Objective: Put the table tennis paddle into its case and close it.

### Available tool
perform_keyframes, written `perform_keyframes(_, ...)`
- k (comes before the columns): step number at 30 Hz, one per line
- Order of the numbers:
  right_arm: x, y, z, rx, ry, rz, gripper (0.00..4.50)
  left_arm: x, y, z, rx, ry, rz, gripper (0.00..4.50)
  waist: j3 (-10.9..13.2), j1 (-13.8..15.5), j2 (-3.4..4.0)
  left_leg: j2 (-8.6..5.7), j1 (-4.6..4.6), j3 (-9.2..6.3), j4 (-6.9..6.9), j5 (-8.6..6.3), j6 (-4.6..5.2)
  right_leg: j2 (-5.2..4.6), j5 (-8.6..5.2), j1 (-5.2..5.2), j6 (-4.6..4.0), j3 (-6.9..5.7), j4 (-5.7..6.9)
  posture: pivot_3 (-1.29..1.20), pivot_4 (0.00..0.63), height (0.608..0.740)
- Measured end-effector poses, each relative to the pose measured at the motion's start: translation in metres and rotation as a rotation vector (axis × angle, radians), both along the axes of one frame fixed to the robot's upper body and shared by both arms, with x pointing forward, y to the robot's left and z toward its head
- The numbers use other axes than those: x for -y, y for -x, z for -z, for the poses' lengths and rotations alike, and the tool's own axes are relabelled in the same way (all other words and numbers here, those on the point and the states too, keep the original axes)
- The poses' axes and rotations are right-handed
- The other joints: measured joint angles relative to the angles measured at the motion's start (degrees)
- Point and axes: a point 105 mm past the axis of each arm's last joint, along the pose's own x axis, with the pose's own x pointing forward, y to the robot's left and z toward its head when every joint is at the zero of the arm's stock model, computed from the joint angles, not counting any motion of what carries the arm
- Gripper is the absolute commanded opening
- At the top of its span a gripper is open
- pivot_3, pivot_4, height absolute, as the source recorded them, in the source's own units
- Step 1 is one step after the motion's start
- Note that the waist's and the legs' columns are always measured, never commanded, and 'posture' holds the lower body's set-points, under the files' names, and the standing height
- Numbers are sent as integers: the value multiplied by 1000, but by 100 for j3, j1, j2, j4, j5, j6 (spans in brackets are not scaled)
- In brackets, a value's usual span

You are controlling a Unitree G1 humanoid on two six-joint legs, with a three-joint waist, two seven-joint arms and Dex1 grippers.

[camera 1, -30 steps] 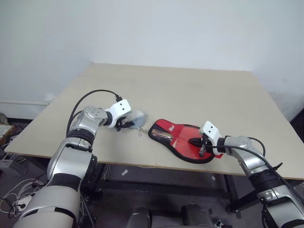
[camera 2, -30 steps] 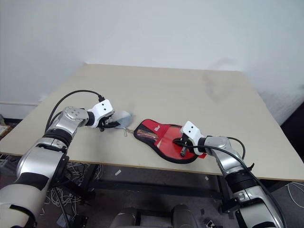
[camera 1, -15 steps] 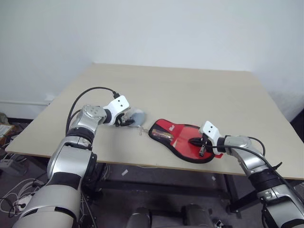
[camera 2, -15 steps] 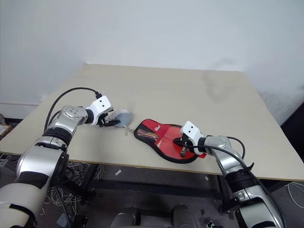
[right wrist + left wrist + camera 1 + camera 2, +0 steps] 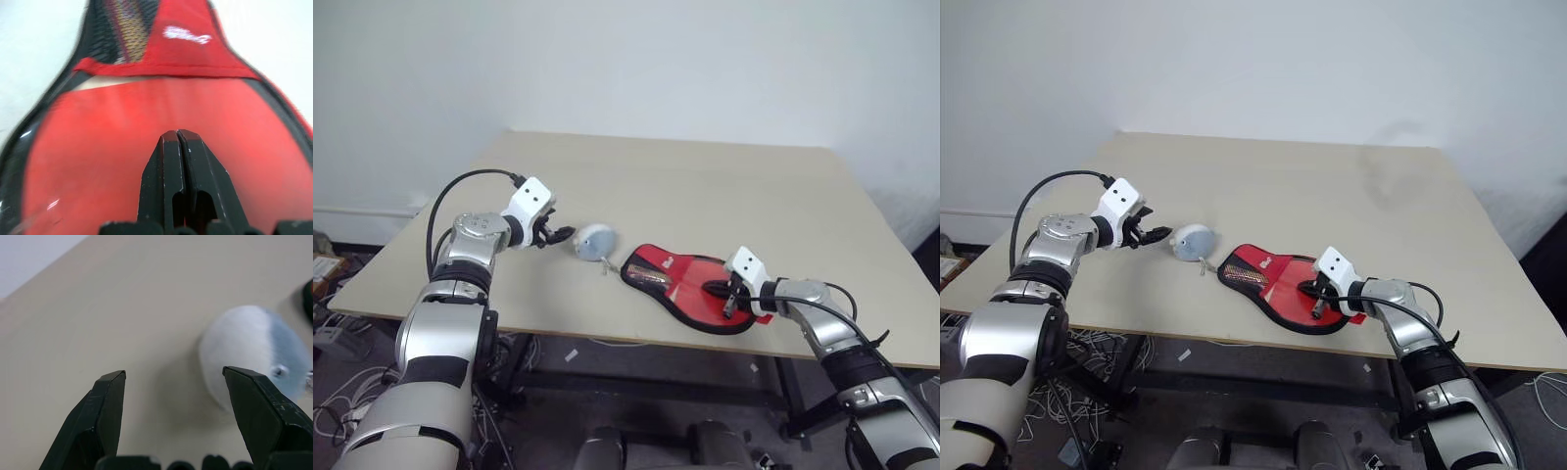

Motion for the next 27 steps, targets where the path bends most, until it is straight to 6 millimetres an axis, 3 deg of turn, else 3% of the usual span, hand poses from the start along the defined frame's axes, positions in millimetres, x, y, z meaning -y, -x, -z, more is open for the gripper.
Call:
perform_keyframes(4, 5, -11, -9, 34, -39, 68, 0, -7, -4, -11, 60, 93, -68, 3368, 13, 0, 19, -1, -4, 0, -25, 0, 0, 0, 14, -13, -7, -2, 3, 0, 0, 740)
perform_keyframes(8, 4, -31, -47, 128, -172, 136, 0, -9, -8, -28, 137, 181, -109, 3368, 16, -3, 25, -2, 5, -1, -73, 76, -14, 5, 43, -50, -27, 4, 25, 0, 0, 740)
perform_keyframes(10, 3, -38, -58, 164, -206, 166, 0, -11, -9, -35, 176, 215, -130, 3368, 15, -3, 24, -2, 4, 3, -75, 143, -79, 5, 96, -73, -51, 12, 67, 0, 0, 740)
perform_keyframes(12, 2, -46, -71, 209, -255, 211, 0, -15, -9, -40, 219, 251, -161, 3368, 15, -10, 24, -2, 5, 11, -76, 147, -82, 4, 94, -95, -54, 18, 98, 0, 0, 740)
perform_keyframes(17, 0, -64, -97, 273, -346, 313, 0, -18, -3, -32, 252, 294, -191, 3368, 15, -19, 25, -2, 4, 15, -88, 165, -56, 5, 87, -112, -66, 21, 98, 0, 0, 740)
perform_keyframes(27, -7, -68, -104, 264, -422, 348, 0, -15, 21, -23, 282, 356, -223, 3368, 16, -7, 24, -2, 5, 25, -103, 156, -71, 5, 63, -113, -75, 31, 95, 0, 0, 740)
